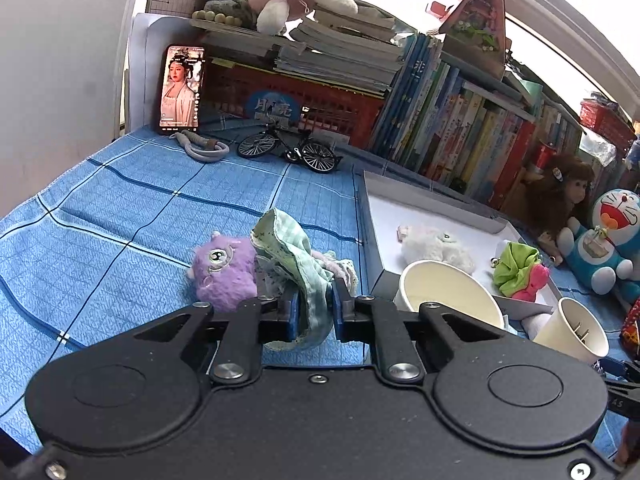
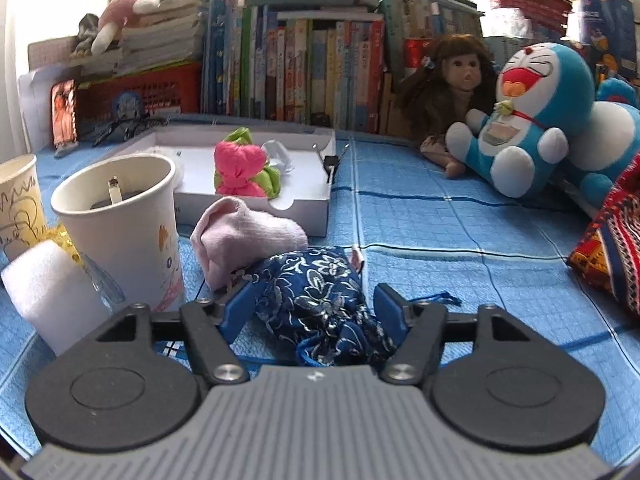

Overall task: Organize soft objects
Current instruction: 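Close the left tool on the green cloth while the right tool grasps the pouch, then carry the green cloth with the left tool while the right tool carries the pouch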

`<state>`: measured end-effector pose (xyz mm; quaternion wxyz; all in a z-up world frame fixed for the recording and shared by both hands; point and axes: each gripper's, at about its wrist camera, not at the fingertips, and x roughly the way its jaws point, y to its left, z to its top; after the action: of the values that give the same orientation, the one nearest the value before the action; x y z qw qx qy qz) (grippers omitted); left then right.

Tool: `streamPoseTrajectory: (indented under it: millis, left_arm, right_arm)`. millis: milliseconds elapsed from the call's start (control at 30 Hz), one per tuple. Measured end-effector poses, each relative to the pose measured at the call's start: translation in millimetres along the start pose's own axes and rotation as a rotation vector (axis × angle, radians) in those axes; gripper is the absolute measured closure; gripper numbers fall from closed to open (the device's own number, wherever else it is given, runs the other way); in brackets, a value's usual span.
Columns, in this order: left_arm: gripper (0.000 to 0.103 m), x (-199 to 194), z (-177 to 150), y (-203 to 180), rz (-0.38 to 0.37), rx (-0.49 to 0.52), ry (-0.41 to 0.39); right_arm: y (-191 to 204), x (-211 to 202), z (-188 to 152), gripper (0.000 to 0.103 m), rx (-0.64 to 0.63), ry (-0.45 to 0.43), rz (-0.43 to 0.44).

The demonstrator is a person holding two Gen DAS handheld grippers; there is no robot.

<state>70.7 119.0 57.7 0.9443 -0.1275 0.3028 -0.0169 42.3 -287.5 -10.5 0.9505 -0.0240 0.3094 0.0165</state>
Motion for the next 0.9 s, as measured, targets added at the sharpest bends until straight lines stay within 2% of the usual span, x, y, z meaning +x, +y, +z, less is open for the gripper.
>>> streamPoseTrajectory:
  millis: [100,267,333,567,700,900]
  left_arm:
    - [0.088,0,2,1,0.002,-0.005,-0.002]
    - [0.088,-2,10,3,0.005,-0.007,-0.022]
    - [0.088,-4,14,1,0.005,-0.002,-0.033]
    - [0.088,-7,29,-6,-0.011,0.011,-0.058]
    - [0.088,-5,41,-12,-0.046,0.004,-0.042]
    - [0.088,3,67,-33,-0.107,0.036,-0.008]
  right_arm:
    - [4,4,0,0.027,-0.017,0.009,0.002]
    - [8,-2,2,0.051,-0.019,-0.002,-0.015]
    - [5,-6,4,0.054,0.007,-0.011,-0.019]
    - [-9,-24,21,0.055,0.069,-0.063,-0.046]
    - [-15,-29,38,0.055,0.072,-0.098,-0.049]
    - [-20,-26,78,0.055,0.097,-0.107,0.001]
